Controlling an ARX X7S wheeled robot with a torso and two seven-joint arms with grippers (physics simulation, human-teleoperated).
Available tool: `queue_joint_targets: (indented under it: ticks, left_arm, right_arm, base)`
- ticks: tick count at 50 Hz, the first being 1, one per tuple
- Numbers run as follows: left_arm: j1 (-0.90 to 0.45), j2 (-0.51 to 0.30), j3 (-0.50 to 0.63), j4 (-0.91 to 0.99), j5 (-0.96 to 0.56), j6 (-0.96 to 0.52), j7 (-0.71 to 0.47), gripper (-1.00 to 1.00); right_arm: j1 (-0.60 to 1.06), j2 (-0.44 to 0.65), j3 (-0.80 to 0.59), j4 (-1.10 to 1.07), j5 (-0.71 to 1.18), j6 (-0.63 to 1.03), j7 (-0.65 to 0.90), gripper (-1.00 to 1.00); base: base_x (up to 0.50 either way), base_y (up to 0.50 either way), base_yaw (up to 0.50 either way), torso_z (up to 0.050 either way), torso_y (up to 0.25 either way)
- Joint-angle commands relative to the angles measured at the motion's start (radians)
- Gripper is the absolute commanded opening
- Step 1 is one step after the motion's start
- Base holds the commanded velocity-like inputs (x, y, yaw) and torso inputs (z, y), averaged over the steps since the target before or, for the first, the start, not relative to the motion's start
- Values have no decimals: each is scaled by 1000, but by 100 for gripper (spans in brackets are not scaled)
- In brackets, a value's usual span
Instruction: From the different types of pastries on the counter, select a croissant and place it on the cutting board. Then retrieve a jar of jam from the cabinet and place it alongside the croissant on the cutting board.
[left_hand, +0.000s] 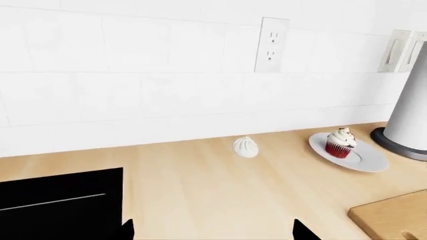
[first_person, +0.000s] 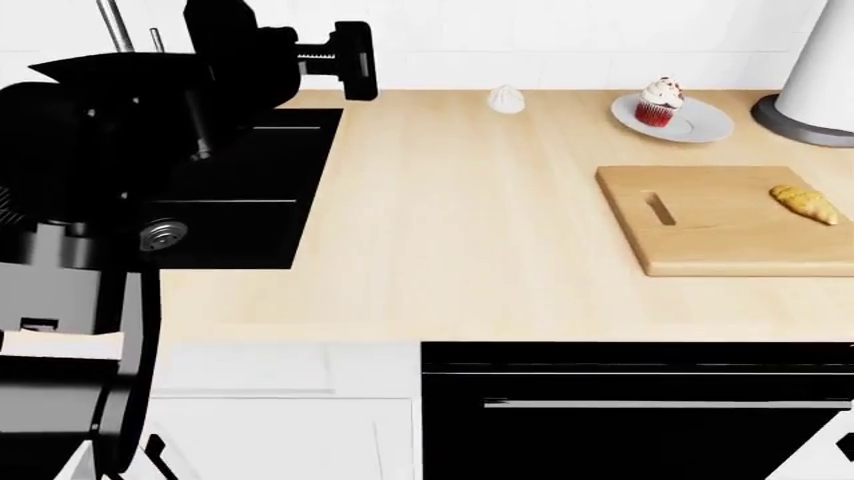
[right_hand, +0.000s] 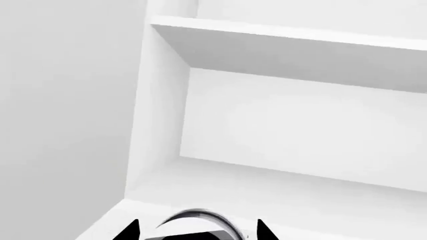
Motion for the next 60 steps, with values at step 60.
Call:
queue_joint_targets:
  ticks: [60]
  left_arm:
    - [9,-3,27,-21,-11,28,-5,100]
  right_arm:
    - [-340,195,101,151,27,-289,59,-100]
  base:
    - [0,0,0,0,1]
